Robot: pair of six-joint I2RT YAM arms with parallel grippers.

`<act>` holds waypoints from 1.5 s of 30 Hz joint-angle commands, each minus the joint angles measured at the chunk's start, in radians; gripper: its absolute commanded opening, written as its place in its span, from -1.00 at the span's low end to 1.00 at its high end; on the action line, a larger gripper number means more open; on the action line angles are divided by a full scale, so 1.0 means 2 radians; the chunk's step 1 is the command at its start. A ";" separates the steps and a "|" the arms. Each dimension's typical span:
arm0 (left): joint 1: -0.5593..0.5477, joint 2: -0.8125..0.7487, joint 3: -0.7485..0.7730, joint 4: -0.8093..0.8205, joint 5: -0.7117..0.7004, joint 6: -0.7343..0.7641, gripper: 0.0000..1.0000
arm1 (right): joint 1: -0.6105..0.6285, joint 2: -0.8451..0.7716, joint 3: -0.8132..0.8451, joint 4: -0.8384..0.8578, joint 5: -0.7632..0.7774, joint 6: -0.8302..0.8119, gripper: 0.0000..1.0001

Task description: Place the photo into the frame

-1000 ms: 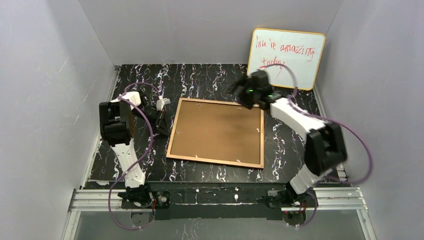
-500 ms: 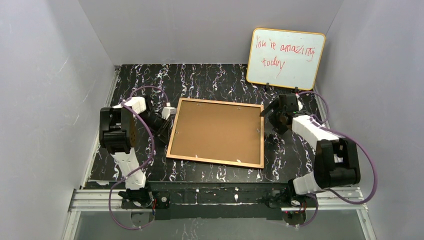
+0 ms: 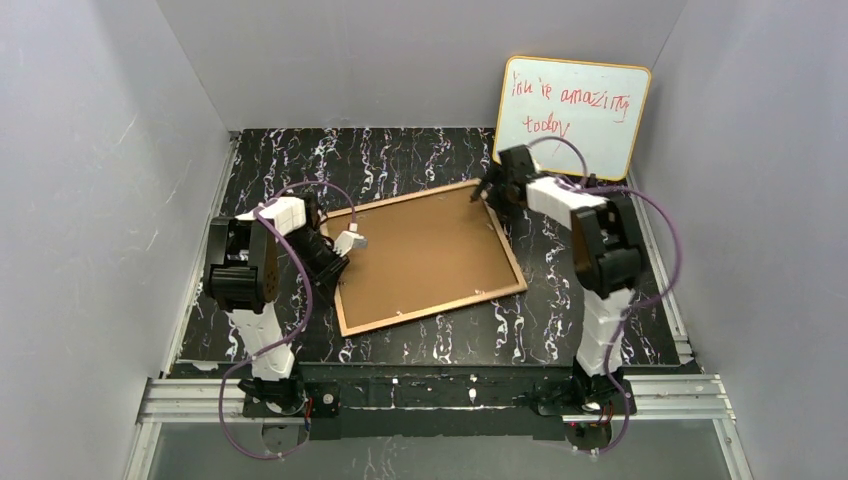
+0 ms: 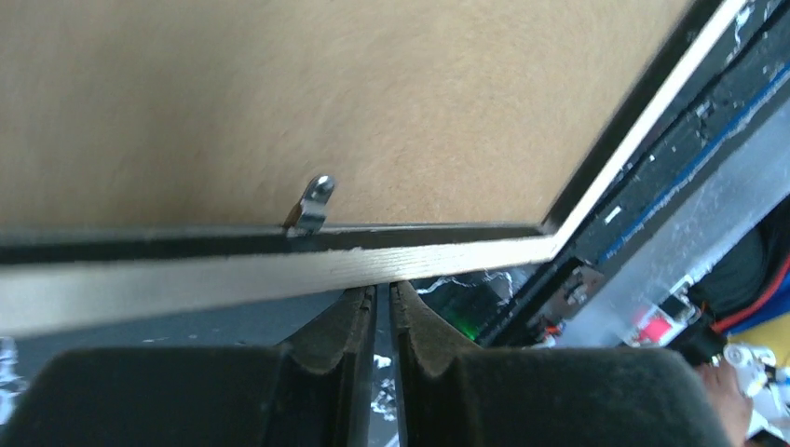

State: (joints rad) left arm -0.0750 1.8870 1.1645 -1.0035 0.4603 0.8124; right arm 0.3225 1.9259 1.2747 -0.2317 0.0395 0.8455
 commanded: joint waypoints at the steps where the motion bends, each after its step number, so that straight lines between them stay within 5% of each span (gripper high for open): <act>1: -0.034 -0.010 -0.001 -0.030 0.037 0.035 -0.80 | 0.078 0.131 0.209 -0.044 -0.091 -0.002 0.80; 7: -0.057 -0.020 -0.010 -0.069 0.053 0.062 -0.68 | 0.080 0.278 0.488 -0.132 -0.099 -0.048 0.97; 9: -0.058 -0.021 -0.002 -0.095 0.060 0.082 -0.51 | 0.074 0.297 0.556 -0.137 -0.101 -0.053 0.97; 11: -0.058 -0.024 0.011 -0.129 0.056 0.101 -0.13 | 0.066 0.278 0.559 -0.137 -0.101 -0.053 0.97; 13: -0.054 -0.031 0.035 -0.157 0.052 0.118 0.27 | 0.059 0.226 0.493 -0.137 -0.101 -0.053 0.97; 19: 0.006 -0.014 0.197 -0.217 0.041 0.127 0.36 | 0.042 0.083 0.328 -0.137 -0.101 -0.053 0.97; 27: 0.155 0.164 0.440 -0.118 -0.003 -0.031 -0.09 | 0.043 -0.119 0.042 -0.137 -0.101 -0.053 0.97; 33: 0.172 0.188 0.395 -0.021 -0.057 -0.079 -0.37 | 0.054 -0.226 -0.145 -0.137 -0.101 -0.053 0.97; 42: 0.160 0.191 0.299 -0.026 -0.037 -0.059 -0.42 | 0.058 -0.235 -0.238 -0.137 -0.101 -0.053 0.97; 43: 0.157 0.188 0.287 -0.033 -0.032 -0.052 -0.42 | 0.058 -0.233 -0.243 0.031 -0.126 -0.103 0.99; 44: 0.155 0.182 0.272 -0.035 -0.026 -0.043 -0.43 | 0.058 -0.231 -0.245 0.077 -0.185 0.026 1.00; 45: 0.151 0.171 0.248 -0.035 -0.023 -0.036 -0.44 | 0.058 -0.228 -0.247 0.086 -0.193 0.037 1.00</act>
State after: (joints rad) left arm 0.2516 2.2414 1.7981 -1.0130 0.3786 0.6792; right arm 0.4362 1.4776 0.7898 -0.4412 -0.1944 0.7612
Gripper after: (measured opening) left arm 0.289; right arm 0.995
